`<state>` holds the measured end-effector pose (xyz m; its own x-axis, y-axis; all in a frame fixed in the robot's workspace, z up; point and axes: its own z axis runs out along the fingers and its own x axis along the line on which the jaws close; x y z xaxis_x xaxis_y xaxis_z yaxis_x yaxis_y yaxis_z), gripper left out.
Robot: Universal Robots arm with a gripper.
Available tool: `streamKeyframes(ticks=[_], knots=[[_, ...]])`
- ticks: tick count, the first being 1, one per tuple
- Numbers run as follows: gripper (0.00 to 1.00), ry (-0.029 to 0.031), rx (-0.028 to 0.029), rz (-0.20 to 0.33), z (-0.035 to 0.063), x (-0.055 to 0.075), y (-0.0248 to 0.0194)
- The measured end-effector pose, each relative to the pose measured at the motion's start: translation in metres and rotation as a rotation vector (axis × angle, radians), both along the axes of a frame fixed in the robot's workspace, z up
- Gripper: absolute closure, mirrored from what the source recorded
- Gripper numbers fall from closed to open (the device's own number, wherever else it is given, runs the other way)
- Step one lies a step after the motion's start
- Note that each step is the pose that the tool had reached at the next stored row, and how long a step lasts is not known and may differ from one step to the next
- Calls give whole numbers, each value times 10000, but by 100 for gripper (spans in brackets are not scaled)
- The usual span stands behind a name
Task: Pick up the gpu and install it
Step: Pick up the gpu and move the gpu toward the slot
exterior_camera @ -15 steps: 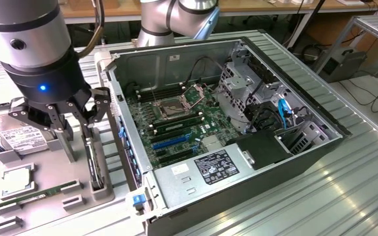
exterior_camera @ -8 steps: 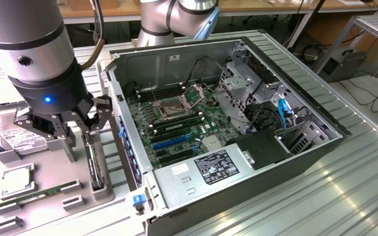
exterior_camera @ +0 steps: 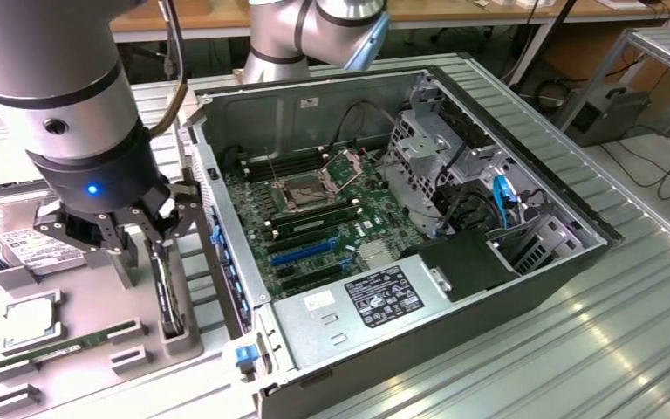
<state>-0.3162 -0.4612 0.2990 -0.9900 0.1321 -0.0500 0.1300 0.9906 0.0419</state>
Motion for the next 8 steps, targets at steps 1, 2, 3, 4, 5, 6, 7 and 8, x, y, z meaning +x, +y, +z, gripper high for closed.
streamKeyframes(ticks=[1, 2, 3, 4, 5, 6, 7, 8], knots=[[64, 1, 0, 0, -20, 4, 0], [64, 1, -1, 0, -38, 9, 0], [64, 0, 0, 1, -56, 13, 1], [64, 0, 0, 1, -75, 16, 2], [64, -1, 1, 5, -95, 19, 4], [64, -1, 0, 11, -113, 22, 5], [64, 0, 0, 17, -137, 25, 7], [64, 0, 0, 25, -161, 28, 9]])
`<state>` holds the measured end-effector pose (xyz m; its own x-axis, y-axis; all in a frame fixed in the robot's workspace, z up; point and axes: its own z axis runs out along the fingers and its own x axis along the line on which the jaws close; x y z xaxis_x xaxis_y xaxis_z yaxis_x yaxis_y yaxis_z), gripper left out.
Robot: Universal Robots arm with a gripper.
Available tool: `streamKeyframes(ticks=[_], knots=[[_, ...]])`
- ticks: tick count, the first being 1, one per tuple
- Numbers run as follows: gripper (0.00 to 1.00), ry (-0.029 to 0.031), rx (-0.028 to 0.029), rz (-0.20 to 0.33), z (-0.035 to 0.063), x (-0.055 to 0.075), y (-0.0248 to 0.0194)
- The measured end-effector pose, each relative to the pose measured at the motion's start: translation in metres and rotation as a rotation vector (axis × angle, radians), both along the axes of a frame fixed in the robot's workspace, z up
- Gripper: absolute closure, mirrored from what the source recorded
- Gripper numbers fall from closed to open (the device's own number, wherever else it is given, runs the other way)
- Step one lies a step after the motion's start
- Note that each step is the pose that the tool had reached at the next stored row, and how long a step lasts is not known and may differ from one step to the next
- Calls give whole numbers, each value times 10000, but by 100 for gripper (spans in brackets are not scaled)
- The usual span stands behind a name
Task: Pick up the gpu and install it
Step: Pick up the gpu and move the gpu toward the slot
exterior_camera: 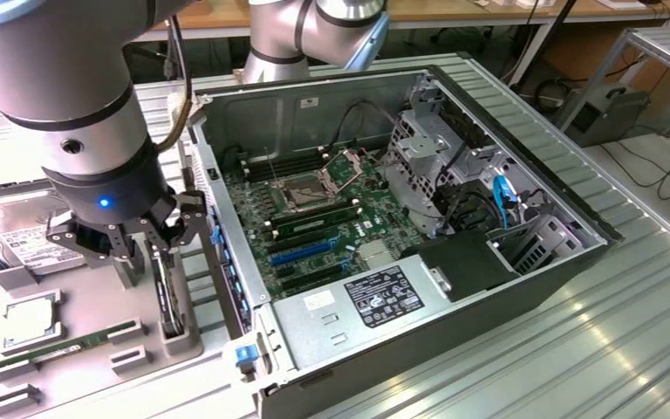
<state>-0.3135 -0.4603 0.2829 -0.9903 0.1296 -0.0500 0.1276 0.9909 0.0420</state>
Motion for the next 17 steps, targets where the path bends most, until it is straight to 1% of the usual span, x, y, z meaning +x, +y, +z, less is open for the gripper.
streamKeyframes(ticks=[13, 16, 17], knots=[[64, 0, 0, 73, -279, 5, 30], [64, 0, 7, 73, -349, 5, 38], [64, -1, 20, 74, -379, 4, 39]])
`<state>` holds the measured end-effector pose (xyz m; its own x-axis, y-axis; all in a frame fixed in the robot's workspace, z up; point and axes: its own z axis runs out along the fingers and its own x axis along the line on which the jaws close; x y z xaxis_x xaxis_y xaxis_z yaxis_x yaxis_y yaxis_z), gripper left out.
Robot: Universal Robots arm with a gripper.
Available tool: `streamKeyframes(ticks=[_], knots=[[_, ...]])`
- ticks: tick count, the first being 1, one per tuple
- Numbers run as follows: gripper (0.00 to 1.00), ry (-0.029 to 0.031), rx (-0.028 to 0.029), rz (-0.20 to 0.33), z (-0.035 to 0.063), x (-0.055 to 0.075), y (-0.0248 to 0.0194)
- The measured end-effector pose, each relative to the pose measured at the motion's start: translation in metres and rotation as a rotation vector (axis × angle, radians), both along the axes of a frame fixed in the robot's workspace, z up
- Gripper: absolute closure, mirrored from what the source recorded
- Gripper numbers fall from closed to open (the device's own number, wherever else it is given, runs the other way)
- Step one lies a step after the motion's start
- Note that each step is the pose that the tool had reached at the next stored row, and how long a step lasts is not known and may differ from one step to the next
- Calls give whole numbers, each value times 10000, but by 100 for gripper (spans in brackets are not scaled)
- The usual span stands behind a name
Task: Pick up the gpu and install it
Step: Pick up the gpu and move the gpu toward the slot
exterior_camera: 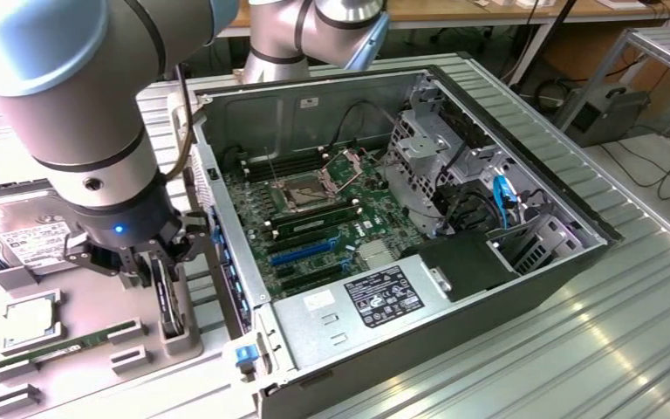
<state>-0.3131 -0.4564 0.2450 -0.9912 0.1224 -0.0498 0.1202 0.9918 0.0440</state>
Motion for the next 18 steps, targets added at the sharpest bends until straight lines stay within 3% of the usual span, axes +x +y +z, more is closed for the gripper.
streamKeyframes(ticks=[6, 7, 8, 14, 18], knots=[[65, 2, 19, -1, -23, -2, 1], [72, 1, 20, -1, -23, -2, 1], [72, 1, 20, -1, -24, -2, 1], [73, 2, 19, 632, -28, 1, 1], [74, 1, 20, 708, -28, 2, 1]])
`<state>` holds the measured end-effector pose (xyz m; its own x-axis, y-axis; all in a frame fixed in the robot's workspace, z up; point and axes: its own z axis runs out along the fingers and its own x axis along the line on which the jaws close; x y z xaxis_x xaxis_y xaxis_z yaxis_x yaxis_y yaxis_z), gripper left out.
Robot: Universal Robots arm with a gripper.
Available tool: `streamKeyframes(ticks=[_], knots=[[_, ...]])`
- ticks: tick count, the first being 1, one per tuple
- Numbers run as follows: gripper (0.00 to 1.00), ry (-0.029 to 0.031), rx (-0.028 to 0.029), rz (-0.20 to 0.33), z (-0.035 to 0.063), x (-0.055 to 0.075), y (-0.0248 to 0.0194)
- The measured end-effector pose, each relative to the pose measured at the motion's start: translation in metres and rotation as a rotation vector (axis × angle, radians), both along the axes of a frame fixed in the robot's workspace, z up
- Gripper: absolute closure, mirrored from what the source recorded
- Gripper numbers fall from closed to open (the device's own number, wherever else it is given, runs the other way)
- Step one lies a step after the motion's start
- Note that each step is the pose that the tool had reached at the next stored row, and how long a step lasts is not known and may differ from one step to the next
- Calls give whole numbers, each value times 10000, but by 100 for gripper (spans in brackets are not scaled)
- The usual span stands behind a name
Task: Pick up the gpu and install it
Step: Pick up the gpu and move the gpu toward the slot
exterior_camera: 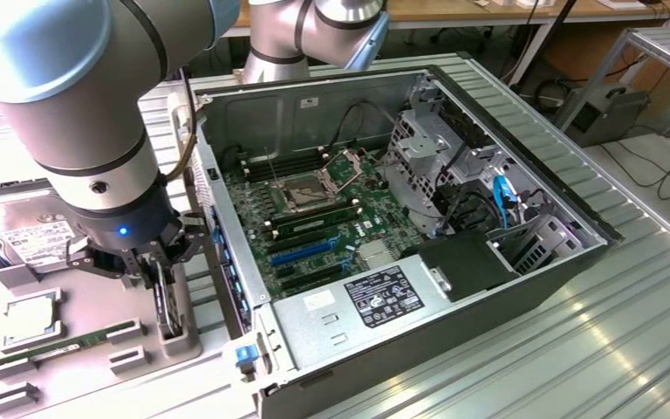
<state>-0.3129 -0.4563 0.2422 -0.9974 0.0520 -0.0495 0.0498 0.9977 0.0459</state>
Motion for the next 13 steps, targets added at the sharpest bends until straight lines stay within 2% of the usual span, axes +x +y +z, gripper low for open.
streamKeyframes(ticks=[9, 13], knots=[[74, 0, 0, 345, 1, 8, 0], [74, 0, 0, 367, 72, 8, 0]])
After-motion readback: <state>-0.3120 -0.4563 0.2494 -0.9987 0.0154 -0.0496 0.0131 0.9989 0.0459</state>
